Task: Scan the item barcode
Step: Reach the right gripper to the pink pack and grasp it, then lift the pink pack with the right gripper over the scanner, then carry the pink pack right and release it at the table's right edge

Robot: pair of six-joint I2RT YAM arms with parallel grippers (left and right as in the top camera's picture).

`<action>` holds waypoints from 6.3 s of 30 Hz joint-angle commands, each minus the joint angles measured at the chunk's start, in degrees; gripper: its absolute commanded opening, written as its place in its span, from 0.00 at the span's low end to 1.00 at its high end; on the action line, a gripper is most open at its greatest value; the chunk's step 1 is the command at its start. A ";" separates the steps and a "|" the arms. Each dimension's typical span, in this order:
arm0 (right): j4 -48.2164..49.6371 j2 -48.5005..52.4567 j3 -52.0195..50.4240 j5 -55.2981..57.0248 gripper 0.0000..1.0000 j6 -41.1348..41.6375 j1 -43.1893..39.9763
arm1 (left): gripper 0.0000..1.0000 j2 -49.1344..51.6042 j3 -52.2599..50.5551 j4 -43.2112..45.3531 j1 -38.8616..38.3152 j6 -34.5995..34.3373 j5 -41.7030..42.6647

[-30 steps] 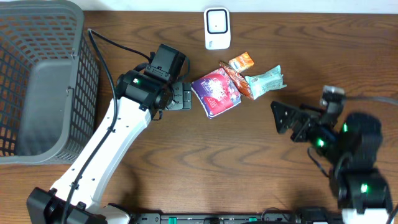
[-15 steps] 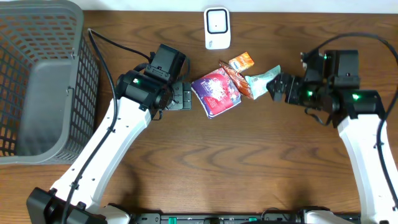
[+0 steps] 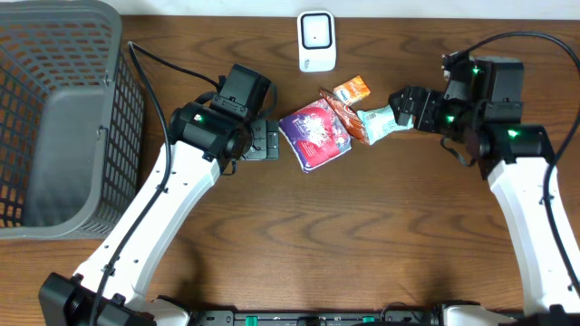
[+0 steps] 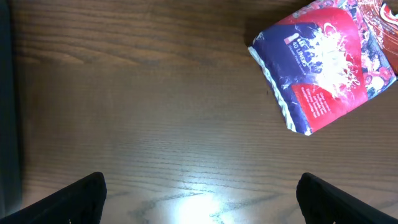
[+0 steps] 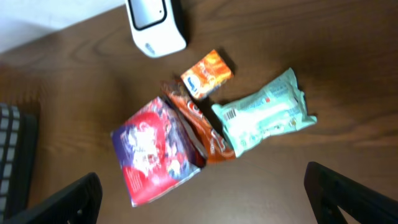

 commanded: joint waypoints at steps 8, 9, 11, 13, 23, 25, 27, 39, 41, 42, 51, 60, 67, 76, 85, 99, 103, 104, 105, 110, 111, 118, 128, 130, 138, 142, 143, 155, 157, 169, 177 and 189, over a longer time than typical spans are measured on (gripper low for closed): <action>4.22 12.11 0.09 -0.94 0.99 9.29 -0.22 | 0.98 0.00 -0.11 -0.35 0.02 -0.28 -1.14; 4.28 12.74 0.09 -2.29 0.99 10.14 -0.22 | 0.98 0.00 -0.11 -0.33 0.02 -0.28 -1.14; 5.42 14.38 0.09 -7.76 0.99 10.19 -0.15 | 0.98 0.00 -0.11 -0.33 0.02 -0.28 -1.14; 6.40 15.69 0.09 -11.52 0.99 8.96 0.50 | 0.98 0.00 -0.11 -0.33 0.02 -0.28 -1.14; 7.39 22.64 0.09 -8.70 0.99 5.29 7.96 | 0.98 0.00 -0.11 -0.33 0.02 -0.26 -1.14; 8.59 24.35 0.09 -8.72 0.95 5.35 9.20 | 0.98 0.00 -0.11 -0.35 0.02 -0.28 -1.14; 9.77 25.70 0.09 -8.70 0.91 5.68 10.19 | 0.98 0.00 -0.11 -0.33 0.02 -0.28 -1.14; 12.76 30.71 0.09 -8.72 0.72 13.05 11.96 | 0.98 0.00 -0.11 -0.33 0.02 -0.28 -1.14; 12.76 31.43 0.09 -8.70 0.68 13.29 12.13 | 0.98 0.00 -0.11 -0.33 0.02 -0.28 -1.14; 12.76 31.71 0.09 -8.74 0.65 13.29 12.24 | 0.98 0.00 -0.11 -0.35 0.02 -0.28 -1.14; 13.14 33.68 0.09 -8.74 0.07 12.59 14.47 | 0.98 0.00 -0.11 -0.35 0.02 -0.28 -1.14; 10.69 29.18 0.15 -9.60 0.01 7.63 12.17 | 0.98 0.00 -0.11 -0.35 0.02 -0.28 -1.14; 5.42 18.36 0.15 -8.66 0.01 -9.18 10.51 | 0.98 0.00 -0.11 -0.33 0.02 -0.28 -1.14; -0.46 6.16 0.15 -7.58 0.01 -33.22 10.64 | 0.98 0.00 -0.11 -0.33 0.02 -0.28 -1.14; 0.04 4.74 0.15 -7.43 0.01 -38.01 10.64 | 0.98 0.00 -0.11 -0.33 0.02 -0.28 -1.14; -0.07 3.98 0.15 18.38 0.01 -18.91 10.58 | 0.98 0.00 -0.11 -0.33 0.02 -0.28 -1.14; -0.35 3.50 0.15 20.24 0.01 -15.50 10.58 | 0.98 0.00 -0.11 -0.35 0.02 -0.28 -1.14; -0.50 3.45 0.15 20.31 0.01 -13.97 10.58 | 0.98 0.00 -0.11 -0.33 0.02 -0.26 -1.14; -0.66 3.45 0.15 20.63 0.01 -11.78 10.58 | 0.98 0.00 -0.11 -0.35 0.02 -0.28 -1.14; -1.22 3.45 0.15 20.61 0.01 3.23 10.64 | 0.98 0.00 -0.11 -0.33 0.02 -0.26 -1.14; -1.05 3.48 0.15 19.76 0.01 6.99 10.67 | 0.98 0.00 -0.11 -0.35 0.02 -0.28 -1.14; 8.57 3.85 0.15 12.13 0.01 21.70 11.63 | 0.98 0.00 -0.11 -0.33 0.02 -0.28 -1.14; 41.59 14.36 0.15 5.31 0.01 36.87 12.41 | 0.98 0.00 -0.11 -0.33 0.02 -0.28 -1.14; 53.44 19.34 0.15 2.10 0.01 40.37 12.41 | 0.98 0.00 -0.11 -0.35 0.02 -0.28 -1.14; 68.11 32.89 1.33 2.36 0.01 53.33 12.31 | 0.98 0.00 -0.11 -0.33 0.02 -0.28 -1.14; 68.02 36.13 2.99 1.64 0.01 52.54 12.07 | 0.98 0.00 -0.11 -0.33 0.02 -0.28 -1.14; 68.02 36.30 3.26 1.53 0.01 51.19 11.72 | 0.98 0.00 -0.11 -0.33 0.02 -0.28 -1.16; 53.90 28.35 4.24 -9.88 0.01 39.47 -4.72 | 0.98 0.00 -0.11 -0.33 0.02 -0.28 -1.14; 47.71 26.58 4.24 -12.20 0.01 33.70 -9.88 | 0.98 0.00 -0.11 -0.35 0.02 -0.28 -1.14; 18.32 23.23 4.22 -6.03 0.62 15.98 -37.53 | 0.98 0.00 -0.11 -0.35 0.02 -0.28 -1.14; 11.34 23.26 4.22 -14.49 0.97 5.77 -44.22 | 0.98 0.00 -0.11 -0.35 0.02 -0.28 -1.14; 3.19 23.26 4.02 -20.15 0.62 5.09 -33.09 | 0.98 0.00 -0.11 -0.35 0.02 -0.28 -1.14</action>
